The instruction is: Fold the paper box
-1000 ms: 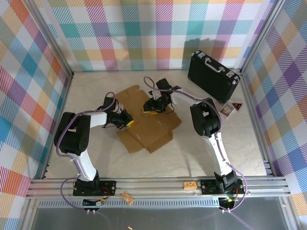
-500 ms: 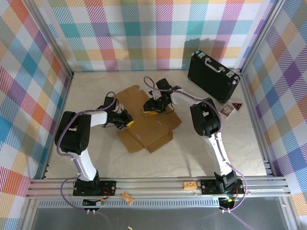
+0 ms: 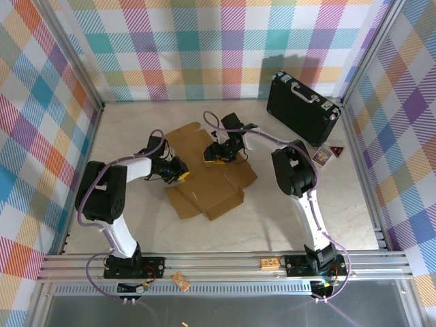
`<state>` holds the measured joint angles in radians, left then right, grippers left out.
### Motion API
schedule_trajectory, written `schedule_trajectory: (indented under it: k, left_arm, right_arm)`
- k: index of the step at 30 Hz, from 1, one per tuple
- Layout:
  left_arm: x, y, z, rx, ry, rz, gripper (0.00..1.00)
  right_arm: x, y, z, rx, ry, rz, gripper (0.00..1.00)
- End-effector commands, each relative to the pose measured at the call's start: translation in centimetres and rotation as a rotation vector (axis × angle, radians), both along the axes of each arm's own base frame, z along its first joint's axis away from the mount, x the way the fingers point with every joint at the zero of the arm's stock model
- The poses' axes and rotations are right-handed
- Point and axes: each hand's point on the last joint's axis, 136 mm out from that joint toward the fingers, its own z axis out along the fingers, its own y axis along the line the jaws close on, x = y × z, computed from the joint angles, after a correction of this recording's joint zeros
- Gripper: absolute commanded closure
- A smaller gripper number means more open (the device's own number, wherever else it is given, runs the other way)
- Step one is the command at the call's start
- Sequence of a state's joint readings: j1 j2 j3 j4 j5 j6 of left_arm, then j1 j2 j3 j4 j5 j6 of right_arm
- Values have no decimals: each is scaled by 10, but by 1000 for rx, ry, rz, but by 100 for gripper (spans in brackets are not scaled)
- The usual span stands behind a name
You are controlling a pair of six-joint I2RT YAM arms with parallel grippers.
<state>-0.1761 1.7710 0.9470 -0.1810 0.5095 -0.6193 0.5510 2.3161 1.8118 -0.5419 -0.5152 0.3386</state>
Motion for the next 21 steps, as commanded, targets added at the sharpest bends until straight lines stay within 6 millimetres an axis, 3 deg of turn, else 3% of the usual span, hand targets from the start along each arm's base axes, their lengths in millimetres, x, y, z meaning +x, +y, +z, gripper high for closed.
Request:
schedule_trajectory:
  k: [1, 7, 11, 15, 21]
  left_arm:
    - [-5, 8, 23, 35, -18, 18, 76]
    - [-17, 13, 53, 43, -62, 28, 64]
    - [-31, 19, 68, 65, -98, 29, 59]
    - [-52, 28, 76, 96, -129, 33, 54]
    - [-91, 40, 75, 124, -151, 44, 48]
  right_arm:
    - [-5, -9, 39, -13, -72, 7, 47]
    - [-14, -23, 76, -23, -143, -9, 45]
    - [-36, -42, 88, -46, -155, -28, 43]
    - [-64, -70, 86, -94, -182, -52, 41]
    - [-106, -116, 60, -212, -199, -75, 37]
